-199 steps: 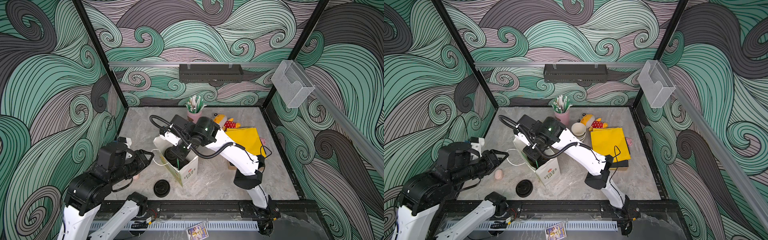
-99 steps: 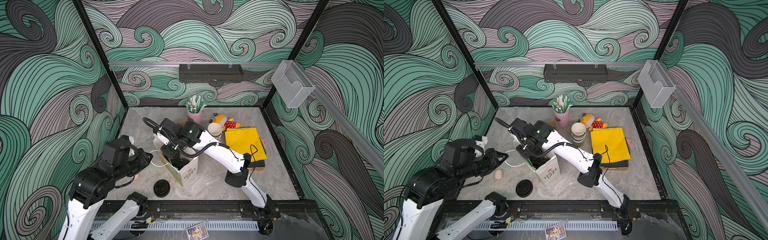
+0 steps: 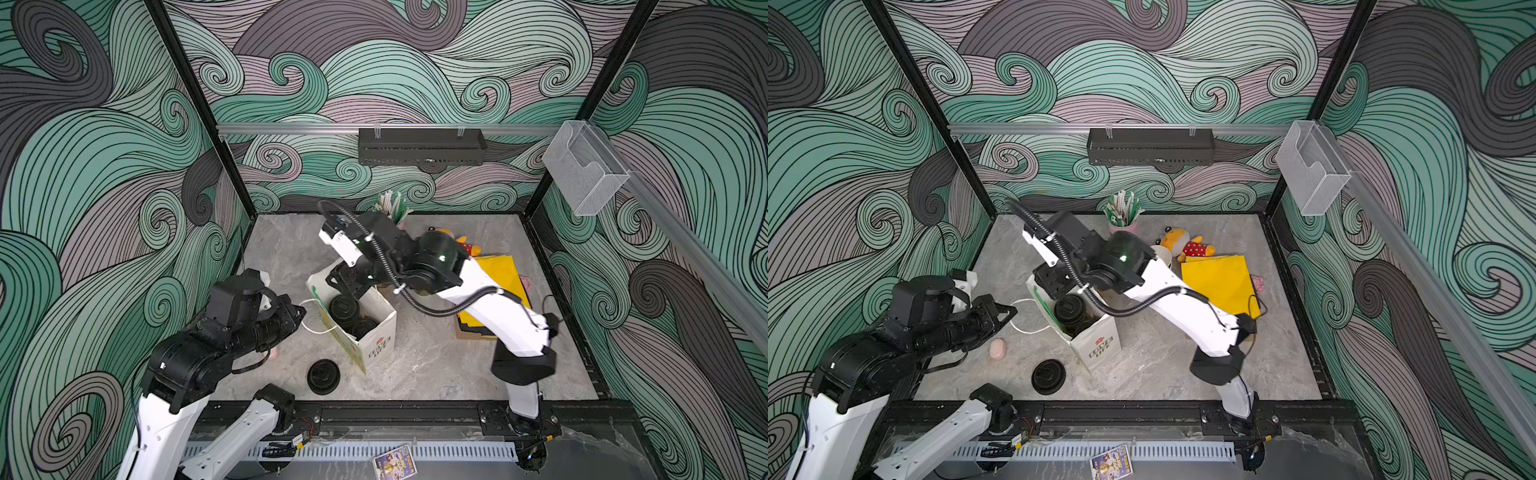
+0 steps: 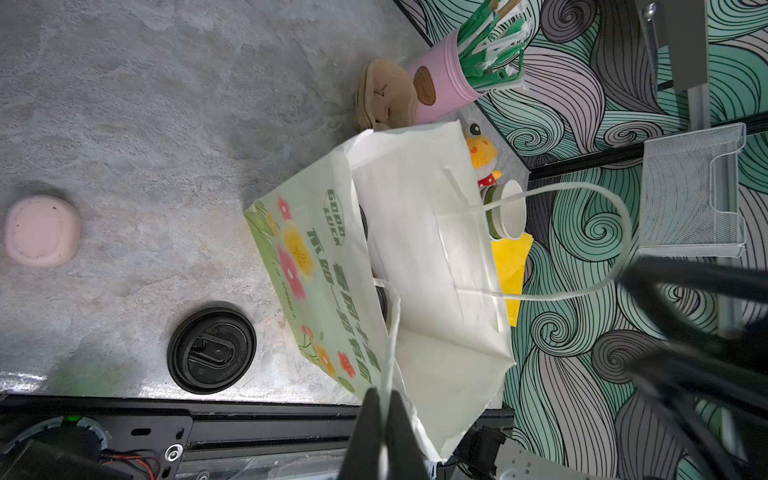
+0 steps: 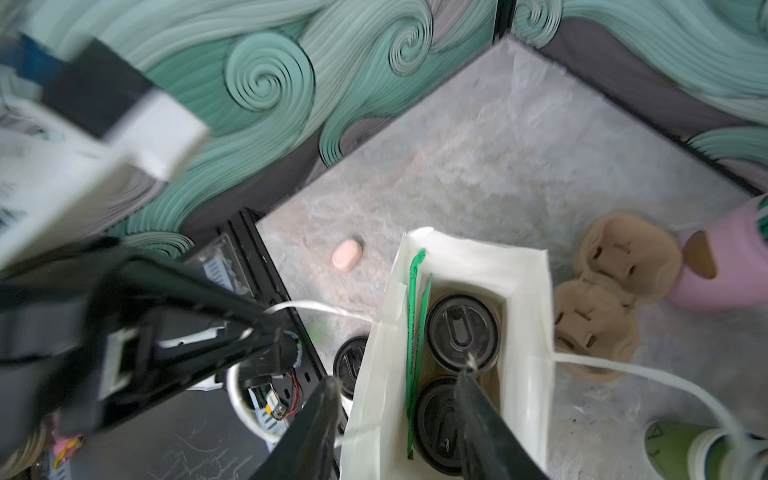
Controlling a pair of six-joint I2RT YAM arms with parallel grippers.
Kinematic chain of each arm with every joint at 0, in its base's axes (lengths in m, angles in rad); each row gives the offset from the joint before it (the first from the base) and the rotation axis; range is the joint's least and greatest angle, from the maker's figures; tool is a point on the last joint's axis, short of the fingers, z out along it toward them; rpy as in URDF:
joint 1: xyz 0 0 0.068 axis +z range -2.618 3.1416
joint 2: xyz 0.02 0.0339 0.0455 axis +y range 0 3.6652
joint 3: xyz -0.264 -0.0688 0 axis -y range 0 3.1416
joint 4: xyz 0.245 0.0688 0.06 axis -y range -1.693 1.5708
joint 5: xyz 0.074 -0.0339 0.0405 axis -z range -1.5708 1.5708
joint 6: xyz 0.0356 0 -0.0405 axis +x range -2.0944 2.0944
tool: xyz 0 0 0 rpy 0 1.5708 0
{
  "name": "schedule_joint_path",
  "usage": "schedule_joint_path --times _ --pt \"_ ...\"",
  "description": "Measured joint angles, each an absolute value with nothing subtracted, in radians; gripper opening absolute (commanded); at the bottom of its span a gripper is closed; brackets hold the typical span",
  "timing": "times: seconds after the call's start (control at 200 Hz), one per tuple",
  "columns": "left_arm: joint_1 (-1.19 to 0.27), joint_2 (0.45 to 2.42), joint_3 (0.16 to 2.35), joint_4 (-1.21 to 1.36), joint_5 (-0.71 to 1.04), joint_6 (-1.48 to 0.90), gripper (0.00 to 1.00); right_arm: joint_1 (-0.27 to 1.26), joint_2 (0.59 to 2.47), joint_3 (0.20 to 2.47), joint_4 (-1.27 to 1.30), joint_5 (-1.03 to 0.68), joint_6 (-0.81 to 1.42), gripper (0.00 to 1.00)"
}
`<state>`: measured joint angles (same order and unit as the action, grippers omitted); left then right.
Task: Pack the takeout coffee
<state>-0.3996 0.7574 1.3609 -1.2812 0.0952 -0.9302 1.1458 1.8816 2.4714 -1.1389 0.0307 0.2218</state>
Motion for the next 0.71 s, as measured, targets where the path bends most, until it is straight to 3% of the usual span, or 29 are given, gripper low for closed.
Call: schedule_joint_path --times 0.14,0.35,0.55,0.705 --pt "-0.400 0.756 1.361 -1.276 0.090 -0.929 0.11 1.144 1.536 2.164 -1.010 0.161 0.234 0.46" --pt "-0.400 0.735 1.356 -1.243 0.063 -0.932 0.31 1.007 1.185 1.789 -0.981 0.329 0.405 0.41" --pt "-0.400 0.730 1.362 -1.206 0.008 -0.912 0.50 0.748 1.050 1.514 -1.065 0.281 0.569 0.40" --pt "-0.400 0.767 1.444 -1.205 -0.049 -0.860 0.56 0.614 1.069 1.396 -1.100 0.175 0.609 0.40"
